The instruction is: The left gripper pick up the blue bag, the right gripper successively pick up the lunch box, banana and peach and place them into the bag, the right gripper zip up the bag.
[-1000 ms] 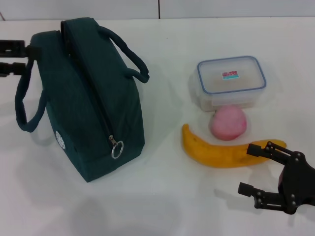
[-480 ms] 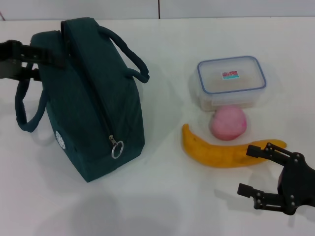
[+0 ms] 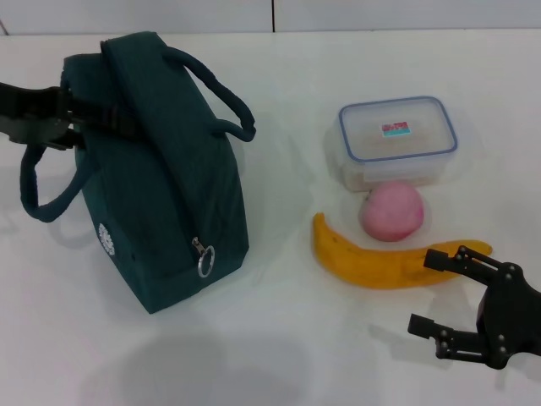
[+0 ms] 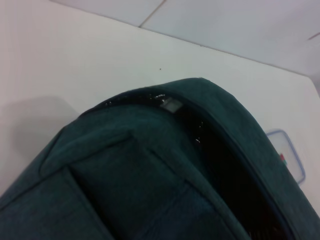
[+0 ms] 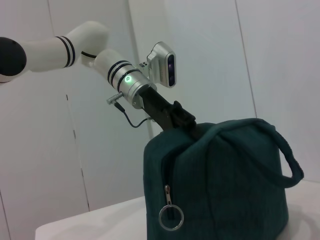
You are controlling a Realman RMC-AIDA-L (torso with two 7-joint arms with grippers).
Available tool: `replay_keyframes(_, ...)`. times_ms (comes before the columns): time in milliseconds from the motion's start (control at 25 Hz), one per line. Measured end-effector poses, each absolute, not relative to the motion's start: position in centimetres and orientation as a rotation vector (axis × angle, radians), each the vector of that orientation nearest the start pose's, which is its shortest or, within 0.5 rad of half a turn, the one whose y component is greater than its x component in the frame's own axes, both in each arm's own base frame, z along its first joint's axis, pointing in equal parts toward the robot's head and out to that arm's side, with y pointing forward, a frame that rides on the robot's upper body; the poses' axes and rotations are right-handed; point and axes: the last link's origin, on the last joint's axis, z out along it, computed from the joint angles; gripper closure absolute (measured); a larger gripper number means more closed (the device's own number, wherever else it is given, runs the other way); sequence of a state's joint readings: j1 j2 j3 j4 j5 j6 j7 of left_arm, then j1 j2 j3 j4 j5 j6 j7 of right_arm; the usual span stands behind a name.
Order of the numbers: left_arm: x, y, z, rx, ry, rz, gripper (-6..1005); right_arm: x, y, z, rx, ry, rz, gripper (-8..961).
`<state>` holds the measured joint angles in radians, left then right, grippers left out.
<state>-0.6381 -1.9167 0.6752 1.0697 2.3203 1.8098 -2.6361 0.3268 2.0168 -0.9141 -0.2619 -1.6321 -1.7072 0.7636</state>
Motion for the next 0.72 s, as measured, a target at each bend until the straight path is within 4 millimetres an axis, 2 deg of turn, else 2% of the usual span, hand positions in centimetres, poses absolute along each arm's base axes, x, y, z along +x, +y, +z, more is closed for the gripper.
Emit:
replay_keyframes(320, -23.60, 35.96, 11.48, -2.393, -1.689, -0.266, 266, 30.42, 22.86, -2.80, -2.631, 0.364, 1.025, 87)
replay_keyframes(720, -23.51, 36.02, 11.58, -2.386, -1.703, -0.294, 639, 30.32, 22.80, -2.31, -2.565, 0.391, 1.085, 87)
